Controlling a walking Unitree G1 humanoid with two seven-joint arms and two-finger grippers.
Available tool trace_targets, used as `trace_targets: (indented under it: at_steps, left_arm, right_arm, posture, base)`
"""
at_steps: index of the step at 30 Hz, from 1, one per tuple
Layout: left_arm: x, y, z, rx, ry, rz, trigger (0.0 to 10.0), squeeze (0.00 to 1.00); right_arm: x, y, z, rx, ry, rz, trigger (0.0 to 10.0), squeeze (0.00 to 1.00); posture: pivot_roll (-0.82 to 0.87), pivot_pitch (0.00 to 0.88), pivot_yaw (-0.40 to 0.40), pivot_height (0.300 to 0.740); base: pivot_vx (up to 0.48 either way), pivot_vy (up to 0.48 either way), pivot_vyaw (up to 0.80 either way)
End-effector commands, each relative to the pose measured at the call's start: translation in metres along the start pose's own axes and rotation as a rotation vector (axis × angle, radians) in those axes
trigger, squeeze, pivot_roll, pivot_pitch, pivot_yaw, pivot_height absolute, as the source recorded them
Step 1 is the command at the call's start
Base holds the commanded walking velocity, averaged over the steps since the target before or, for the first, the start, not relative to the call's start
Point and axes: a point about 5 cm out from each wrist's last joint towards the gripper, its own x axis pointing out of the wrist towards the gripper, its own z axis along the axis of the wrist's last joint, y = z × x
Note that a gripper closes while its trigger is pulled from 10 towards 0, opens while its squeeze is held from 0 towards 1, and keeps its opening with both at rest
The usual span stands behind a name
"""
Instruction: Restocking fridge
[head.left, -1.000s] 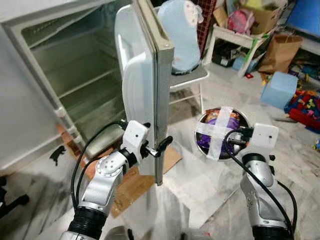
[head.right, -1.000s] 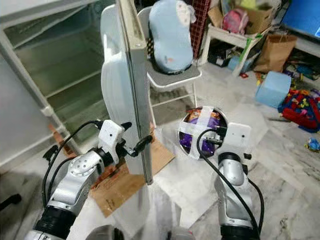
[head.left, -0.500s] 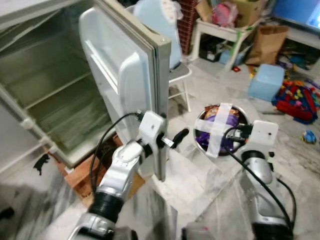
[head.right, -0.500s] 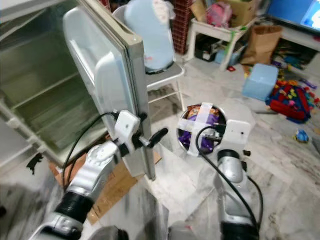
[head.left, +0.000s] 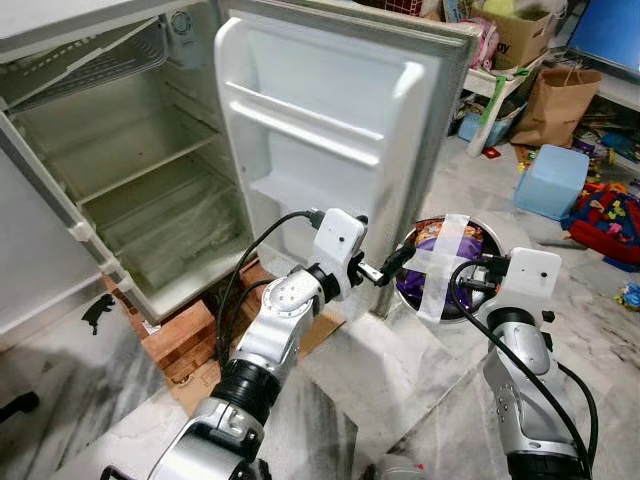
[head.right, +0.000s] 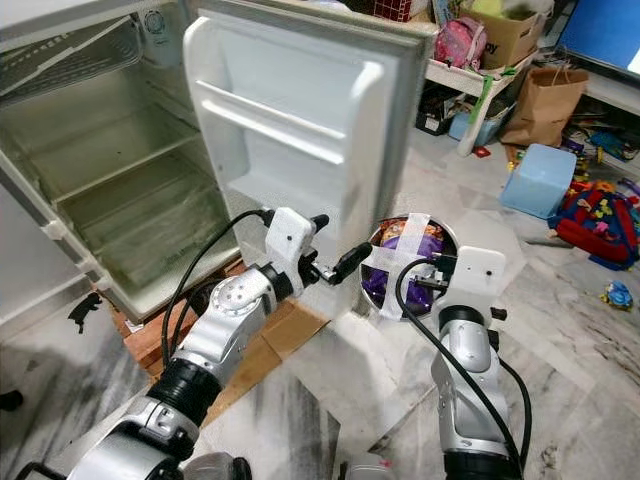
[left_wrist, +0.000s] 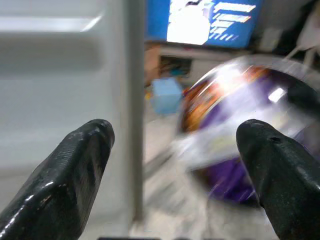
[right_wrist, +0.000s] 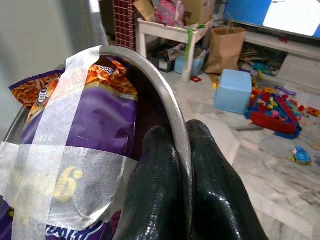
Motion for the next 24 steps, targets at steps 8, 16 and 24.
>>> trace_targets:
  at_steps: [8,16,24]
  left_arm:
    - [-0.085,0.071,-0.013,-0.018,0.001,0.571,10.0,0.0]
    - [-0.151,0.095,-0.029,-0.026,0.102,0.914,10.0,0.0]
    - [-0.169,0.094,-0.033,-0.035,0.127,0.967,10.0,0.0]
  right_arm:
    - [0.0,0.026,0.014,0.037,-0.052,0.173,10.0,0.0]
    - [0.01,0.036,0.024,0.021,-0.091,0.237,10.0,0.0]
    - [0.014,0.037,0.027,0.031,-0.098,0.252,10.0,0.0]
  posture:
    - [-0.04,0.074,-0.019,0.74]
    - [-0.02,0.066,-0.032,0.74]
    - [-0.01,0.064,-0.042,0.74]
  base:
    - [0.0,0.0,0.0]
    - [0.0,0.0,0.67]
    - [0.063,0.0,0.78]
